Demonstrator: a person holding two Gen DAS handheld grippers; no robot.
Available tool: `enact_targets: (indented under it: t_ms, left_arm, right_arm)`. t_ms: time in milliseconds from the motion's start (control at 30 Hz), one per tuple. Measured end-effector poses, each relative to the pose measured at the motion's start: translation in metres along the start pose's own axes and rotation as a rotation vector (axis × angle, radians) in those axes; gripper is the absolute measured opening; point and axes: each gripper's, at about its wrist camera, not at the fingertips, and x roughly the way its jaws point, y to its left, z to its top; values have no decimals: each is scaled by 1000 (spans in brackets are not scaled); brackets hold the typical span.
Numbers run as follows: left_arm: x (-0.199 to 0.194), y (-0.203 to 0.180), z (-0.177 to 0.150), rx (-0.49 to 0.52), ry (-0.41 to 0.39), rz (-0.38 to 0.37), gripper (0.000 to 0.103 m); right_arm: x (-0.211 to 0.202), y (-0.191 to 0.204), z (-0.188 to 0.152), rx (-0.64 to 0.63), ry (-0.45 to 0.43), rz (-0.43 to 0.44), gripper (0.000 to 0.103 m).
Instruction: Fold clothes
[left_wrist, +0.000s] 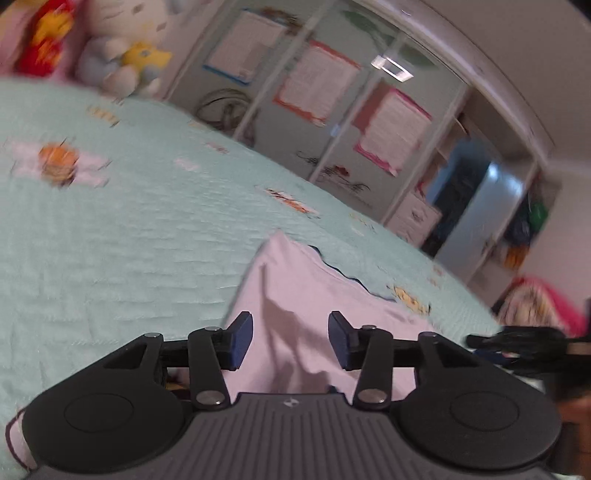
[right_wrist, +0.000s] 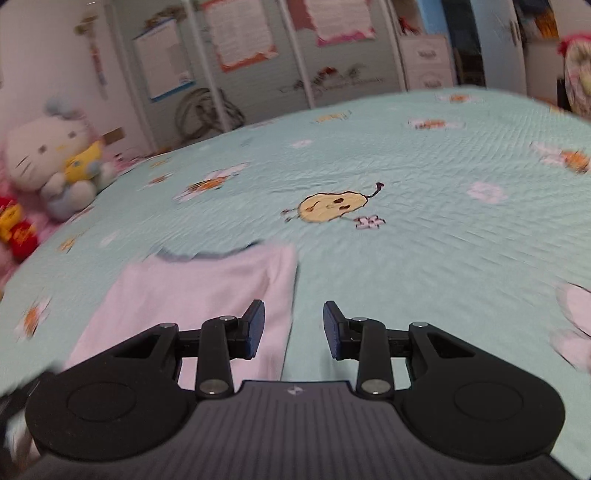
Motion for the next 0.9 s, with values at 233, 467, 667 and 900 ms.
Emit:
enact_targets:
  t_ms: [233,467,667,900]
  left_arm:
    - [14,18,-13,-100,13,-38,47]
    - [13,17,-14,-98,23,-35,48]
    - [14,16,-15,-95,27,-33,49]
    - [16,15,-14,-83,38,-16,47]
  right_arm:
    - [75,-26,18,162,65,70,35]
    - [80,-38,16,256,60,202,36]
    - [85,-22,17,158,96,205,25]
    - [97,-41,13,279,50,194,0]
